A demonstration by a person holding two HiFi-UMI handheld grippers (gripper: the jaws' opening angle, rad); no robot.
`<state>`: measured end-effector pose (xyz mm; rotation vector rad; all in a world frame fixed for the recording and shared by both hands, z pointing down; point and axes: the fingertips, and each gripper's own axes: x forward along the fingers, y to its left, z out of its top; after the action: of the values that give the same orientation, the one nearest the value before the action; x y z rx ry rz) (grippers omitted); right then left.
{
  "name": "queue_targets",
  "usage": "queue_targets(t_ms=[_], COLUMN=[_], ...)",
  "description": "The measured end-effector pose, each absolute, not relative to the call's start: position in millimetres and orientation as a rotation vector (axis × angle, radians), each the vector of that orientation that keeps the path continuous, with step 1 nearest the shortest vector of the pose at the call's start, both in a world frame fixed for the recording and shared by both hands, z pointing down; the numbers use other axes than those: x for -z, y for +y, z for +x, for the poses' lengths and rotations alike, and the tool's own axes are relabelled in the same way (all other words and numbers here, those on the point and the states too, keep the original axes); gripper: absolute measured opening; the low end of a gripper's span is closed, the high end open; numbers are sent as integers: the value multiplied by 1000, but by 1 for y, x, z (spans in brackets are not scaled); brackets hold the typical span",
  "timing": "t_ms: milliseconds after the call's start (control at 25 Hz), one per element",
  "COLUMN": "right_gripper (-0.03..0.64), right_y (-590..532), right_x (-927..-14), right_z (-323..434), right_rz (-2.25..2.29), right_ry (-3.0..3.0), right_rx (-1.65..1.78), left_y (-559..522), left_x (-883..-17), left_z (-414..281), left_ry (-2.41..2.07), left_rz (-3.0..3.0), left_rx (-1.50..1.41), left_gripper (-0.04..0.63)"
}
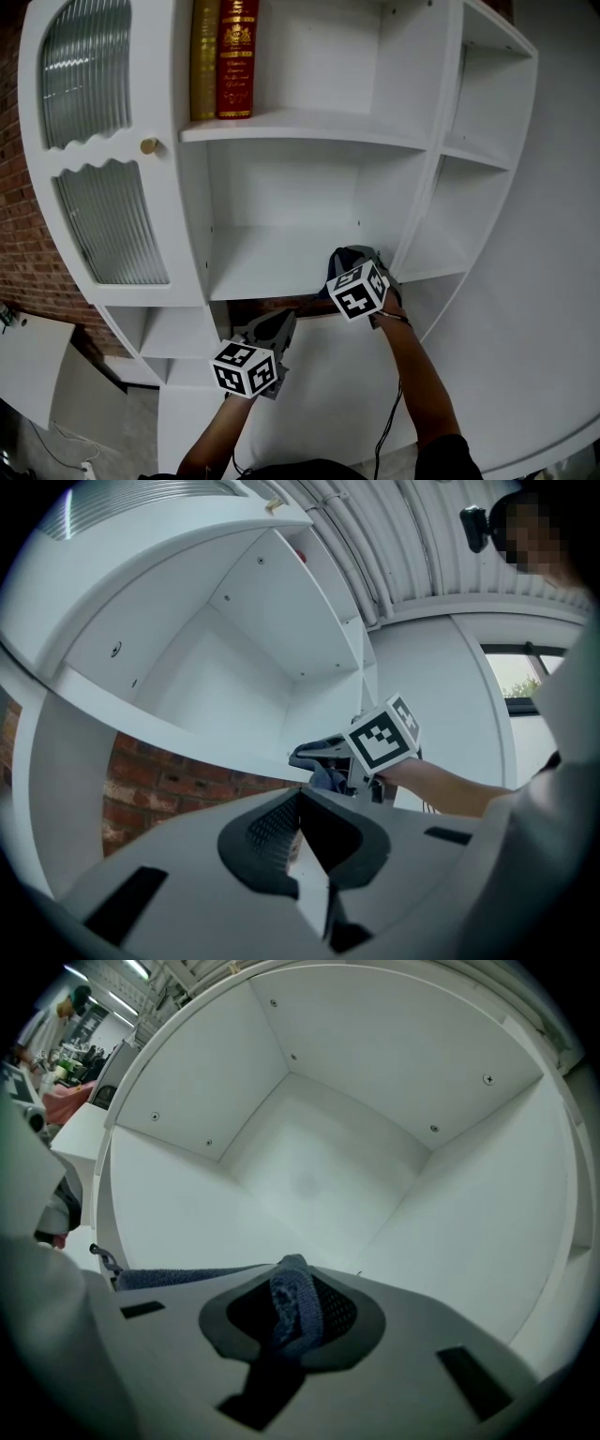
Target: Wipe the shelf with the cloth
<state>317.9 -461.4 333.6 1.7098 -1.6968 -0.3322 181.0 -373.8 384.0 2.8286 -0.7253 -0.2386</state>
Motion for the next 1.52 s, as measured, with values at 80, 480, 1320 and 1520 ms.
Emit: queue_targets(t_ms=[80, 480, 1320, 1520], right_gripper=[66, 66, 66, 66], right_y=[-462, -469, -484, -485], right_x=[-334, -336, -338, -339], right_z=[317, 305, 271, 261], right_rz=[1693, 1640, 1558, 1541], right_ry=[-1698, -1697, -1727, -1736], right_rx=[333, 333, 332, 331], left_y=[-374, -376, -380, -376], left_x=[-384, -384, -382, -381], left_z=[179, 161, 120, 114], left_ry=[-732, -779, -911, -914], left_rz=[2826, 2819, 2788, 2784], left_rx=[241, 234, 243, 251], left_gripper=[15, 15, 15, 15])
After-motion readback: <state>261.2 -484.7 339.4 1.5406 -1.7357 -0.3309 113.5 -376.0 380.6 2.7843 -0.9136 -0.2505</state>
